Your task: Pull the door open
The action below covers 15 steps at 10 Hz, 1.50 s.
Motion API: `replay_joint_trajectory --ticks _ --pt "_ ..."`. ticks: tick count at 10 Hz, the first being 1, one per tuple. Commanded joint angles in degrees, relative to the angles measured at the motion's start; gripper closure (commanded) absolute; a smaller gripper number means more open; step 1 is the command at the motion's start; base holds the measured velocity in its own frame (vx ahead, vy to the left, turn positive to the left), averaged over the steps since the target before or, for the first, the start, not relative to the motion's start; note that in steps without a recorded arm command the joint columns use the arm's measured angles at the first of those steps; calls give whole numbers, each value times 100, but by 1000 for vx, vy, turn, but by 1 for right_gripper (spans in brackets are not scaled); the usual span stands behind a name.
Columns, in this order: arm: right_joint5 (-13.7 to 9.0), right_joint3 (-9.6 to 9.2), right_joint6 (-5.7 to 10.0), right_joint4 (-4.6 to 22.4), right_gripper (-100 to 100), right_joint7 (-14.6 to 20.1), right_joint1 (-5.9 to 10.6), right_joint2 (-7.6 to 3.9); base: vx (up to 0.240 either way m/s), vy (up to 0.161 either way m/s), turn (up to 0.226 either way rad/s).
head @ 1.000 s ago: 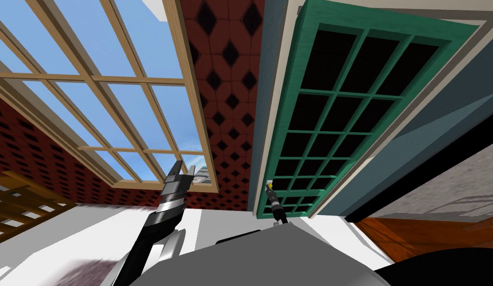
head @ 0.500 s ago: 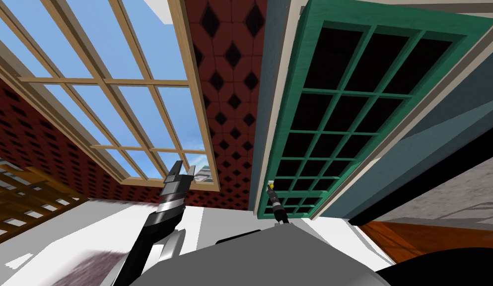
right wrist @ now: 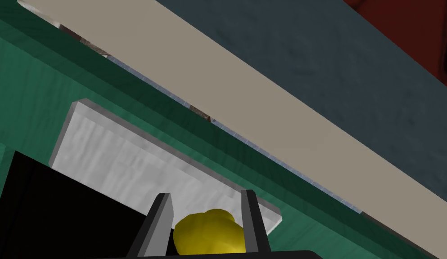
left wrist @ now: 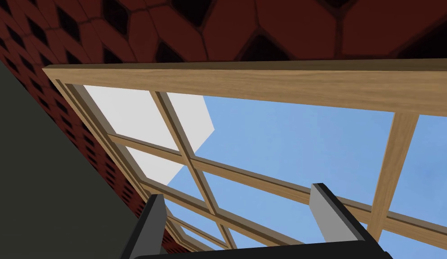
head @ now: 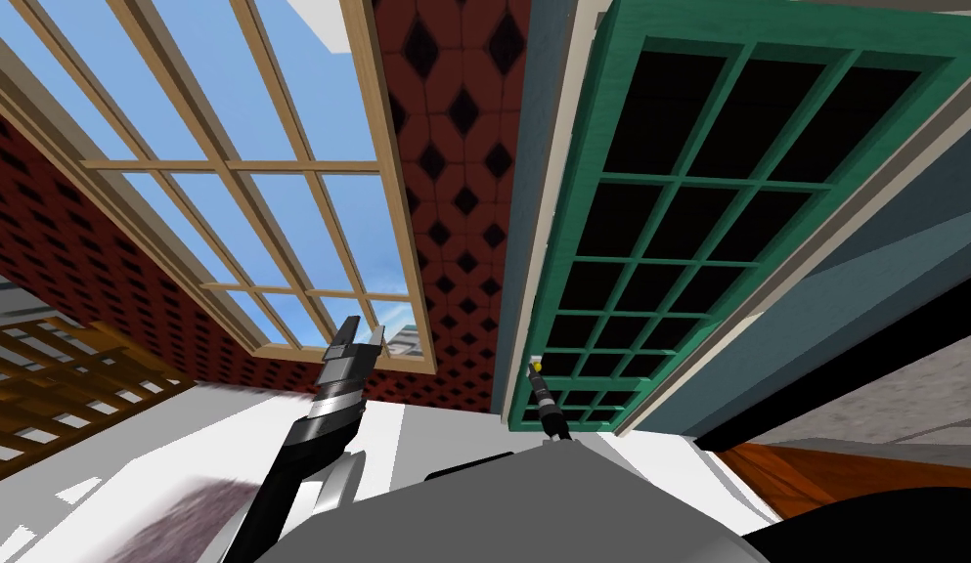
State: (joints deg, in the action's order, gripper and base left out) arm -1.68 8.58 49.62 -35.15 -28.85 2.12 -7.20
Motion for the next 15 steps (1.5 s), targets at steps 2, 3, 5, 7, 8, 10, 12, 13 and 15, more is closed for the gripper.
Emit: replay_joint_trajectory --ticks 2,3,5,7,8,10,12,13,15 --pt "-96 39 0 -84 100 383 -63 -88 -16 2 40" --pt "-138 19 0 -103 100 566 -85 -108 -14 1 52" --pt "-180 0 0 -123 100 806 -107 -129 -14 5 38" --pt "-222 -20 0 -142 100 1087 -129 -149 -16 6 40" --pt "-264 -39 0 -161 100 1239 -150 -170 -22 -2 64" --pt "-306 -59 0 -181 100 1509 -172 -190 -16 4 39" --pt "-349 -80 0 -201 100 1773 -194 -210 -9 2 35" --pt "-349 -80 0 -201 100 1801 -194 -210 -13 -2 31" --pt "-392 -101 0 -221 100 2039 -215 -230 -17 -1 32"
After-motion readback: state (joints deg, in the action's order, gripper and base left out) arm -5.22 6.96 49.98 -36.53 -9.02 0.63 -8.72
